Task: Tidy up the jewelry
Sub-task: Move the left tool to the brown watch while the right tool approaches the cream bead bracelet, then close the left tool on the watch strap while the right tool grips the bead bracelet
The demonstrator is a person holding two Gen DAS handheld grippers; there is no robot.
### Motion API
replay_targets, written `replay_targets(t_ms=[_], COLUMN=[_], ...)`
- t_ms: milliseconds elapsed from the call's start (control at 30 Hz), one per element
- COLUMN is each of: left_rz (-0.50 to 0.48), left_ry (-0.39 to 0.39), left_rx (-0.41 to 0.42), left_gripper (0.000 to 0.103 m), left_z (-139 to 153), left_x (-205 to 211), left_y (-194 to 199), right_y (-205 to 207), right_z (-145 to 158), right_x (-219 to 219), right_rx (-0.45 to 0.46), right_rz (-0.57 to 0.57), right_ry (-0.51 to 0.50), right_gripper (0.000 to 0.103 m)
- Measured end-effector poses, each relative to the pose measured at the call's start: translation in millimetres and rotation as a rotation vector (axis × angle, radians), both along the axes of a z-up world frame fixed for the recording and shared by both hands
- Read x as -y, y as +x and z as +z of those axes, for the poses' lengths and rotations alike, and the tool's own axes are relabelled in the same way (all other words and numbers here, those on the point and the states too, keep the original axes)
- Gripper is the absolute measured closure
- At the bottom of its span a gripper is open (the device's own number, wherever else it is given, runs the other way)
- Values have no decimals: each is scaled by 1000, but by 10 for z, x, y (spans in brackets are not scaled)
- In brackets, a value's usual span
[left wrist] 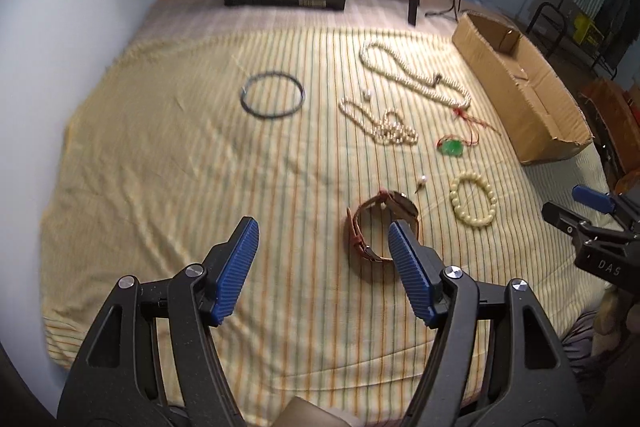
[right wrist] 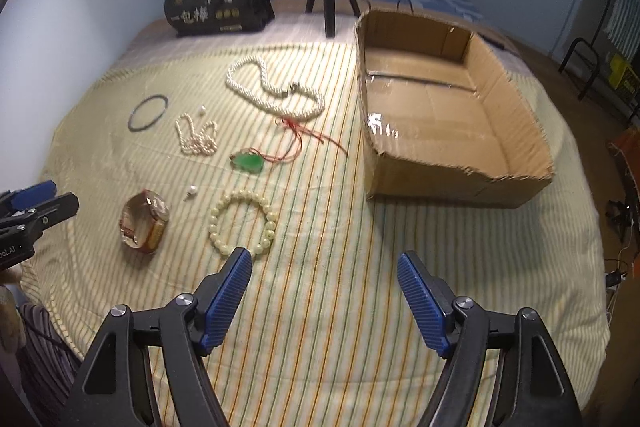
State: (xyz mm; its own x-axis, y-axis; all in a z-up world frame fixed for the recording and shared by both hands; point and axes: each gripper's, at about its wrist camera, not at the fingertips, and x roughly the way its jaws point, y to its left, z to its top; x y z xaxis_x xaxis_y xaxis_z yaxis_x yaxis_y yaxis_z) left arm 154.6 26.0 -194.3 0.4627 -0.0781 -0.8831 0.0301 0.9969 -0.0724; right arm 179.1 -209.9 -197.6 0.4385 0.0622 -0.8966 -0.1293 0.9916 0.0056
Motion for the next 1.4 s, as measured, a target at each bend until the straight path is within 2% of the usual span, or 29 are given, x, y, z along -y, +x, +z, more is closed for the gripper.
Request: replay_targets(t_ms=[67, 133, 233, 433, 533, 733, 867, 1000, 1067, 1233, 1333, 1400], left_rz=[-1, -1, 9, 12, 10, -14, -15, -15, -21, -10, -6, -5], left_ry=[-24, -43, -95, -156, -175, -136, -136, -127, -124, -133, -132, -120], left_rx=[-27, -51, -97, -155, -170, -162, -160, -152, -145, -129, -119, -110], left_gripper=[34, 47, 57, 68, 73, 74, 77, 85, 90, 96, 96, 96], left_z=[-122, -214, -368, -567, -639, -707, -751, -769, -772, -774, -749, -729], left_x=[2, -7, -20, -12, -3, 83, 82, 81, 98, 104, 81, 85], left_y=[59, 104, 178, 277, 311, 361, 387, 423, 439, 455, 413, 384], right_y=[40, 78, 162, 312, 359, 426, 428, 427, 420, 414, 403, 398], right_z=[-69, -131, -252, -448, -496, -556, -581, -589, -591, -574, -568, -558], right_x=[-9, -28, -73, -165, -200, -272, -315, -341, -348, -354, -360, -370], right_rx=[-15, -26, -48, -102, -114, -108, -93, -81, -74, -68, -68, -65], right_rz=[5, 11, 18, 29, 32, 43, 58, 69, 76, 82, 84, 85], right_ry=[4, 4, 10, 45, 41, 13, -8, -23, -26, -11, 4, 4], right_gripper=[27, 31, 37, 47, 49, 49, 49, 52, 56, 84, 98, 98])
